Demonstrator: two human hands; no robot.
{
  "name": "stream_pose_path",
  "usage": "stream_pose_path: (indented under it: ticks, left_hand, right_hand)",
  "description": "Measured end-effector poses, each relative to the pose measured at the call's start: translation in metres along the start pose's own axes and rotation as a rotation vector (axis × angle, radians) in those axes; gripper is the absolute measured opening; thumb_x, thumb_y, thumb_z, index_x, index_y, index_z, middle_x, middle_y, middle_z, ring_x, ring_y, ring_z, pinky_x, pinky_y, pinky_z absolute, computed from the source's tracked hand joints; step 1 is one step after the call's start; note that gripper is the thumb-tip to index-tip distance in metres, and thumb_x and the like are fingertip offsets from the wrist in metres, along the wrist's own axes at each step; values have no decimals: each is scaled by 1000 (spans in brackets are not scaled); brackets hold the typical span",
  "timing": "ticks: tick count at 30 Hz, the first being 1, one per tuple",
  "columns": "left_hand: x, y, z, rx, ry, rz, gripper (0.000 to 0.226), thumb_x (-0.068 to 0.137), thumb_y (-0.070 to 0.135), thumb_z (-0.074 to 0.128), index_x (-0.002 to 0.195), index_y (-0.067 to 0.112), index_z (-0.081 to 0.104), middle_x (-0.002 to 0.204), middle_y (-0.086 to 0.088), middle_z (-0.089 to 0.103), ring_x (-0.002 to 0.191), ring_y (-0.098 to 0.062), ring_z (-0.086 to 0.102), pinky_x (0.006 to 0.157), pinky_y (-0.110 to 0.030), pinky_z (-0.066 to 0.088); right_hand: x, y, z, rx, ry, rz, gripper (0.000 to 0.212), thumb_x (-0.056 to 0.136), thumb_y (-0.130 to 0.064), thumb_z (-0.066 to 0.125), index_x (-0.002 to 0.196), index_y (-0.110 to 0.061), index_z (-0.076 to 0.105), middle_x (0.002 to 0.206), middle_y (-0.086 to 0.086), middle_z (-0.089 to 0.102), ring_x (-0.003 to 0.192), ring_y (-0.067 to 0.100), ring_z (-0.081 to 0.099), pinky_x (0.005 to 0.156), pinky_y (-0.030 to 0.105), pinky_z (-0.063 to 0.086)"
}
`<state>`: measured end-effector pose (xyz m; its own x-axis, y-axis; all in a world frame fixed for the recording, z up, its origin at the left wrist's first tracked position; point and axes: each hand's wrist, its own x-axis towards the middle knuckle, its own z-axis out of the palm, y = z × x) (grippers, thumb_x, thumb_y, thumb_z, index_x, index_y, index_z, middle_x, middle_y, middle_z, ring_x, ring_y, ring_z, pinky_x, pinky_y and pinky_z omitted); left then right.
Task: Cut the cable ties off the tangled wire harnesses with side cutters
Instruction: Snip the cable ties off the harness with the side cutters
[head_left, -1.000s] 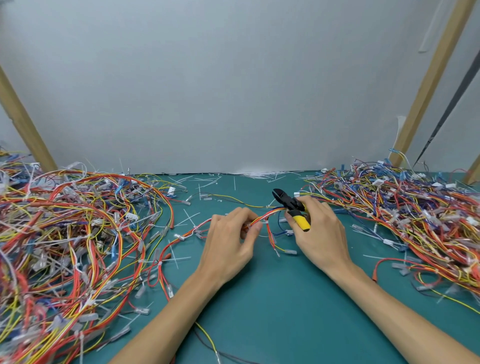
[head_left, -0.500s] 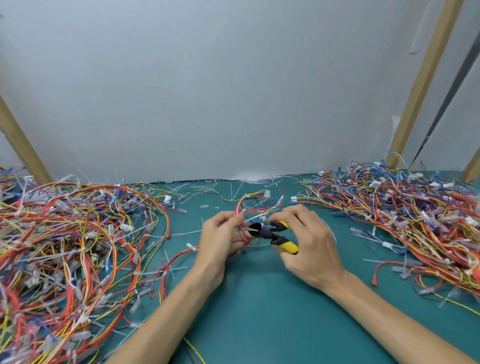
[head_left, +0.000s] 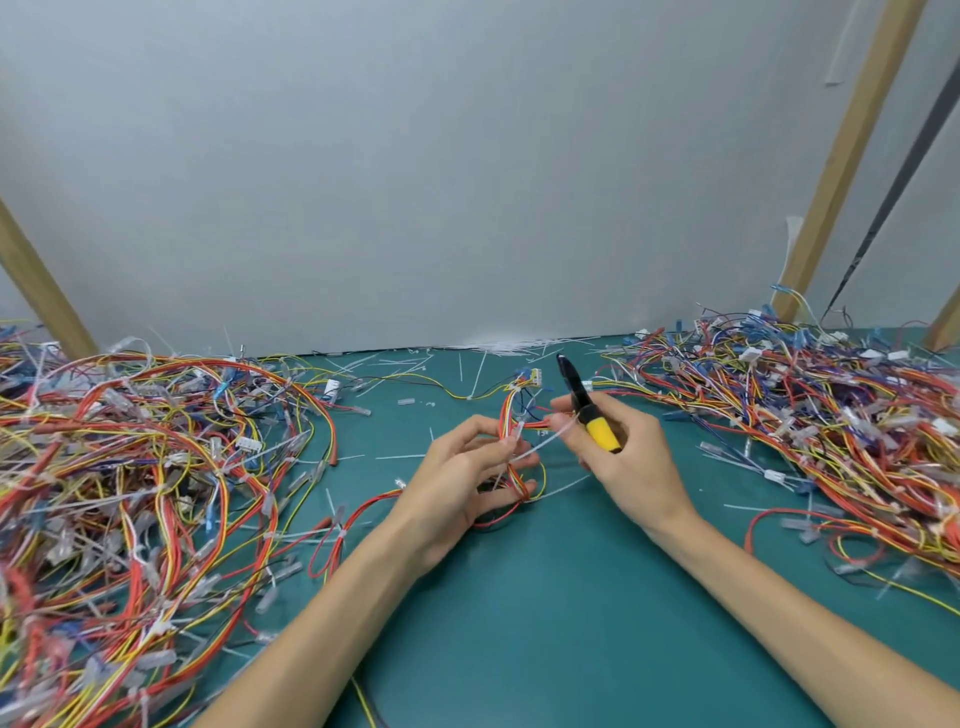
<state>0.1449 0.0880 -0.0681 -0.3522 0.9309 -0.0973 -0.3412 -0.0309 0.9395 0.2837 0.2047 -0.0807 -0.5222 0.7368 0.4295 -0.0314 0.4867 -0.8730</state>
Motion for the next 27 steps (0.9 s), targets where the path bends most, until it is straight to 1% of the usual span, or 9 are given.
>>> stream_pose_path:
  ticks: [4,7,10,12,15,17,20,24,27]
  left_hand:
    - [-1,2,-2,255,20,65,13,91,7,60,80,10,65,92,-14,70,90,-17,66,88,-34,57]
    - [-3,5,-2,671,78,131,17,77,31,61,73,15,65,75,-8,69,71,-14,57,80,-36,52]
    - [-5,9,-3,829,135,117,23,62,41,56,66,20,64,64,4,68,62,-10,60,75,-33,54]
    - [-6,10,-2,868,202,163,22,61,41,61,73,22,60,73,7,69,65,-12,68,74,-37,58]
    - [-8,8,-1,1028,227,363,33,71,38,68,94,32,46,95,12,57,69,-14,66,73,-37,54]
    - [-10,5,-1,1172,206,493,30,77,35,64,100,38,45,107,16,48,67,-8,65,74,-36,53]
    - [-10,5,-2,1382,226,660,16,84,37,59,99,38,51,118,19,43,65,-2,63,63,-36,54]
    - [-8,8,-7,1393,107,807,10,91,34,58,99,35,63,120,18,50,63,0,54,57,-32,52]
    - [-4,10,-11,1251,-24,685,11,91,24,65,100,29,69,111,17,57,68,-3,60,64,-25,51]
  right_hand:
    - [2,-1,0,88,7,49,6,85,-22,74,84,-19,69,62,-5,61,55,12,50,55,26,42]
    - [1,-3,2,196,-16,147,5,86,-12,71,84,-14,66,63,16,60,51,18,48,51,27,44]
    - [1,-4,3,302,-59,241,5,85,-6,70,85,-10,66,57,5,53,49,17,49,48,26,46]
    - [3,-3,1,376,-61,300,6,84,-5,69,88,-7,65,60,4,53,50,17,47,49,29,46]
    - [6,-1,-3,456,-67,346,13,80,-7,70,91,-6,63,67,6,54,50,16,46,50,31,46]
    - [6,-1,-4,436,-112,329,14,77,-12,72,89,-8,65,70,9,53,50,16,46,50,31,46]
    - [5,0,-4,403,-208,296,17,73,-18,77,85,-13,66,71,10,51,52,15,46,51,30,45]
    - [5,0,-3,433,-228,300,11,74,-16,76,82,-17,68,69,8,50,53,14,44,50,29,44]
    - [5,0,-4,439,-221,298,8,82,-10,72,84,-14,67,69,8,48,55,15,43,51,29,44]
